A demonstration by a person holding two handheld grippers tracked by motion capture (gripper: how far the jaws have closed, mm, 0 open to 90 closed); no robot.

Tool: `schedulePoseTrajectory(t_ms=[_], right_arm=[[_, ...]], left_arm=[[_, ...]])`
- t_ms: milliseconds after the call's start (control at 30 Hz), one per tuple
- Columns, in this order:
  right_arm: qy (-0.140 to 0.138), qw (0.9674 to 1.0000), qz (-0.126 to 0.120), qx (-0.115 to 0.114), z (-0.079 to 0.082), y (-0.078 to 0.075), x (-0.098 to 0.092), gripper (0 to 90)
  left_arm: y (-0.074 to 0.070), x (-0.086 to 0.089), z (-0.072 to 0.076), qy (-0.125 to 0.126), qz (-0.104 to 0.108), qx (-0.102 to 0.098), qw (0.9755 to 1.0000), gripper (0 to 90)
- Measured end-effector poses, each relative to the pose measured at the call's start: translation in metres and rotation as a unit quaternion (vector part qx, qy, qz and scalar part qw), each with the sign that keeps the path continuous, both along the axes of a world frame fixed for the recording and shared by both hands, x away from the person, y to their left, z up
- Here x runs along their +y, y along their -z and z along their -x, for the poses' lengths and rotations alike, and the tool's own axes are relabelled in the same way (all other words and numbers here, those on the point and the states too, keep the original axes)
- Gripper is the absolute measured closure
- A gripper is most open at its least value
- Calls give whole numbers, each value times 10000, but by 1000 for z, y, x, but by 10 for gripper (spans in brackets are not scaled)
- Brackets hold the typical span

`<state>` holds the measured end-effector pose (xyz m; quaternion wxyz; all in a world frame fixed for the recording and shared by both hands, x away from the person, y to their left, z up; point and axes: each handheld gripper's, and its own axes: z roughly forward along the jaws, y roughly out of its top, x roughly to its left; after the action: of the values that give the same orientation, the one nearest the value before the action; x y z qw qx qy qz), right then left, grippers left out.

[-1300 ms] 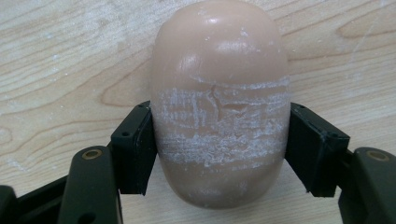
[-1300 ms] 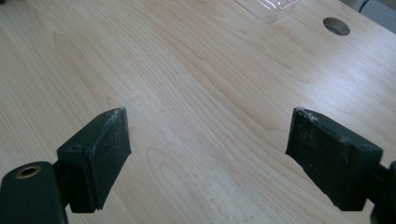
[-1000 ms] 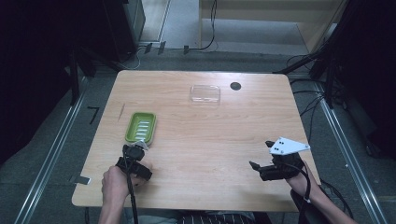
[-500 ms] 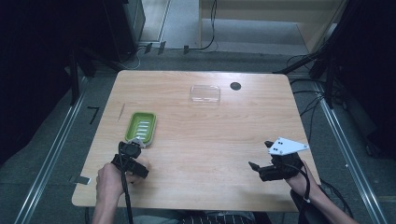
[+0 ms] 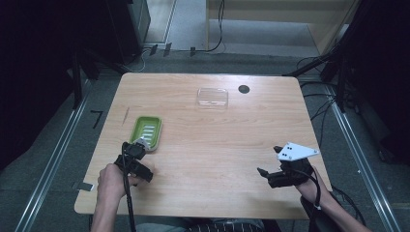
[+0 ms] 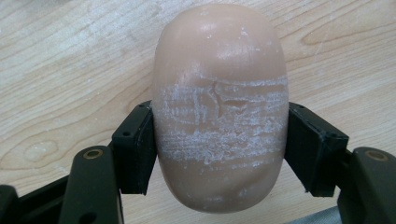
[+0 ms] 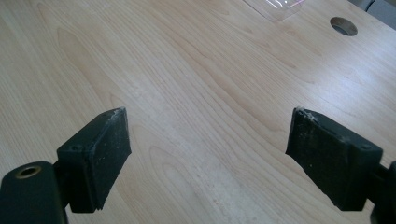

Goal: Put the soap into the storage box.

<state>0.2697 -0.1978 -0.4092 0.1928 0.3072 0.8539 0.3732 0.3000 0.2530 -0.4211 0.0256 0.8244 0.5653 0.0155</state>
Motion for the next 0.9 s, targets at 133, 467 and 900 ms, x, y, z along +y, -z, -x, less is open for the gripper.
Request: schedulePoseTrajectory(t_ms=[133,467,900], right_arm=[[9,10000,1,11,0,0,0,135],[-8,10000,21,21,1,0,1,135],[-26,10000,62,21,0,0,1,136]], left_arm=[[-2,1,-2,7,5,42,10000,335],[-13,5,-11,68,82,45,9999,335],[-21,8,-20,58,61,-24,10000,335]])
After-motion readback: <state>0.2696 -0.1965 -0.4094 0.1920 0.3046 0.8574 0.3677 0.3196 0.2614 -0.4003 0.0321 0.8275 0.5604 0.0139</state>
